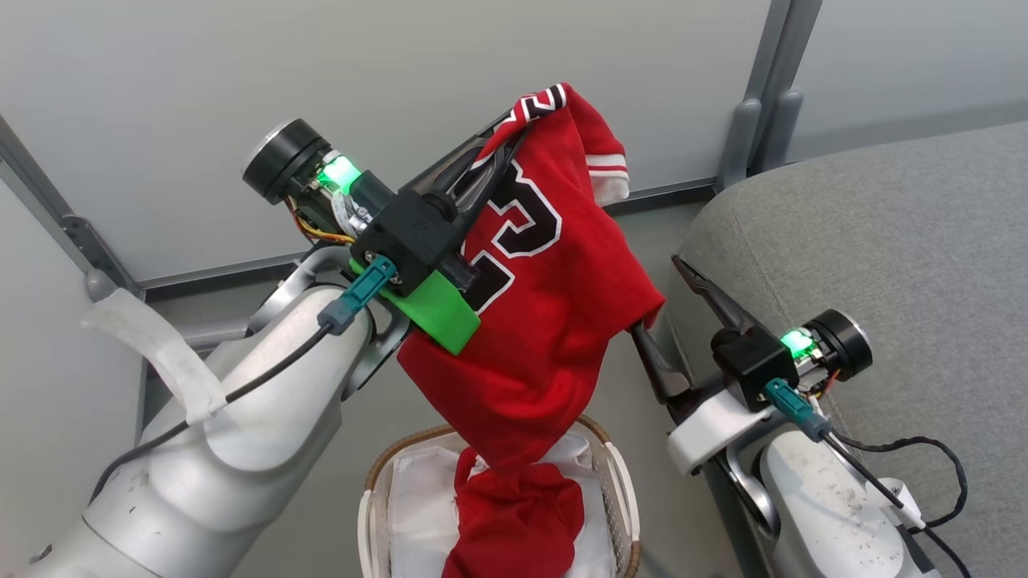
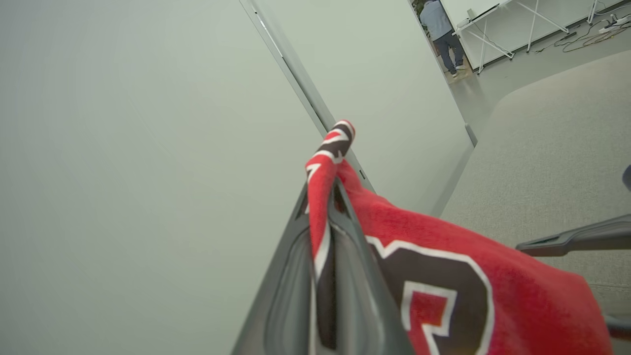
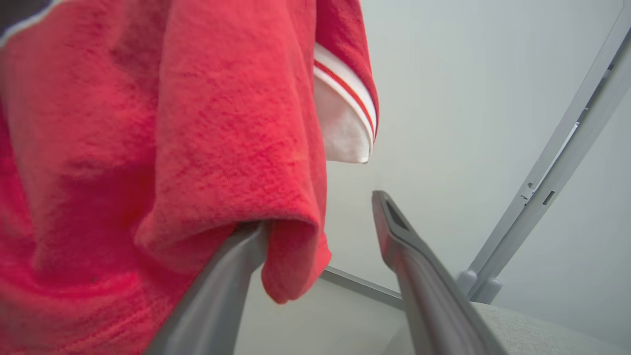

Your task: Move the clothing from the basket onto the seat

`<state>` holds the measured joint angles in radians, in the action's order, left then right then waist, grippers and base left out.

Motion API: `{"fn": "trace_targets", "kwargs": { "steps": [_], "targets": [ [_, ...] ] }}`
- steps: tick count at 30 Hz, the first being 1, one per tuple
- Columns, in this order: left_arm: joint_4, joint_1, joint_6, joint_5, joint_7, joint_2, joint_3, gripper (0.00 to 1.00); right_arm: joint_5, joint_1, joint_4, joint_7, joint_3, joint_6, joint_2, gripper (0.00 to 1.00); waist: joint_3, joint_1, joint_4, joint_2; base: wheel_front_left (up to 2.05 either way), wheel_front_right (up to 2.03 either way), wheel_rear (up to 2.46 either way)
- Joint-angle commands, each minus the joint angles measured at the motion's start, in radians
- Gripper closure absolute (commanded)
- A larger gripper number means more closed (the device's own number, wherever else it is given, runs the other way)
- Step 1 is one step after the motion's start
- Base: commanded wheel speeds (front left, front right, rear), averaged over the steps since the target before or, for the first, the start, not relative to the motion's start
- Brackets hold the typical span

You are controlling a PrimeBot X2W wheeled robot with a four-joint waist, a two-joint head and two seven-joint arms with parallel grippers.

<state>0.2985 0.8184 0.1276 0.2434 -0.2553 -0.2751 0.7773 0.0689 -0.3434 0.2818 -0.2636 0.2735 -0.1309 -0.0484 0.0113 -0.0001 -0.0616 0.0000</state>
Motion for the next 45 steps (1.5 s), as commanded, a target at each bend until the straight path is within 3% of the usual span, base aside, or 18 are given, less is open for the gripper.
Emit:
{"fn": "trace_targets", "kwargs": {
  "steps": [1,15,16,18,20,38,41,43,44,45],
  "targets": [
    [-0.005,0.005,0.002,0.003,0.001,-0.005,0.002,1.0,-0.002,-0.007,-0.002,-0.002,0.013,0.0,-0.004,0.0,0.0,0.0001,0.0,0.0,0.0,0.0,0.0],
    [-0.025,-0.018,0.004,0.036,0.001,0.018,0.061,1.0,-0.051,-0.123,0.102,-0.002,0.164,0.0,-0.003,0.0,-0.006,0.0001,0.02,0.0,0.0,0.0,0.0],
    [-0.022,-0.02,0.004,0.037,0.001,0.017,0.066,1.0,-0.058,-0.128,0.107,-0.002,0.175,0.0,-0.004,0.3,-0.007,0.0001,0.021,0.0,0.0,0.0,0.0],
    [-0.017,-0.026,0.004,0.046,0.001,0.015,0.07,1.0,-0.068,-0.139,0.112,-0.002,0.185,0.0,-0.004,0.76,-0.01,0.0001,0.024,0.0,0.0,0.0,0.0],
    [-0.012,-0.032,0.004,0.053,0.0,0.011,0.069,1.0,-0.075,-0.143,0.11,-0.002,0.194,0.0,-0.003,1.0,-0.011,0.0001,0.024,0.0,0.0,0.0,0.0],
    [0.056,-0.137,-0.032,0.135,-0.01,0.008,0.013,1.0,-0.075,-0.115,0.09,-0.002,0.149,0.0,-0.004,1.0,-0.011,0.0001,0.002,0.0,0.0,0.0,0.0],
    [0.074,-0.17,-0.041,0.172,-0.01,0.025,-0.016,0.8,-0.066,-0.117,0.08,-0.002,0.121,0.0,-0.004,1.0,-0.007,0.0001,0.0,0.0,0.0,0.0,0.0],
    [0.083,-0.2,-0.045,0.19,-0.01,0.035,-0.036,0.56,-0.062,-0.114,0.073,-0.002,0.099,0.0,-0.004,1.0,-0.005,0.0001,-0.001,0.0,0.0,0.0,0.0],
    [0.087,-0.214,-0.046,0.204,-0.01,0.042,-0.049,0.35,-0.057,-0.113,0.07,-0.002,0.09,0.0,-0.004,1.0,-0.004,0.0001,-0.001,0.0,0.0,0.0,0.0],
    [0.091,-0.234,-0.044,0.224,-0.01,0.051,-0.065,0.0,-0.052,-0.112,0.067,-0.002,0.078,0.0,-0.004,1.0,-0.003,0.0001,-0.002,0.0,0.0,0.0,0.0]
  ]
}}
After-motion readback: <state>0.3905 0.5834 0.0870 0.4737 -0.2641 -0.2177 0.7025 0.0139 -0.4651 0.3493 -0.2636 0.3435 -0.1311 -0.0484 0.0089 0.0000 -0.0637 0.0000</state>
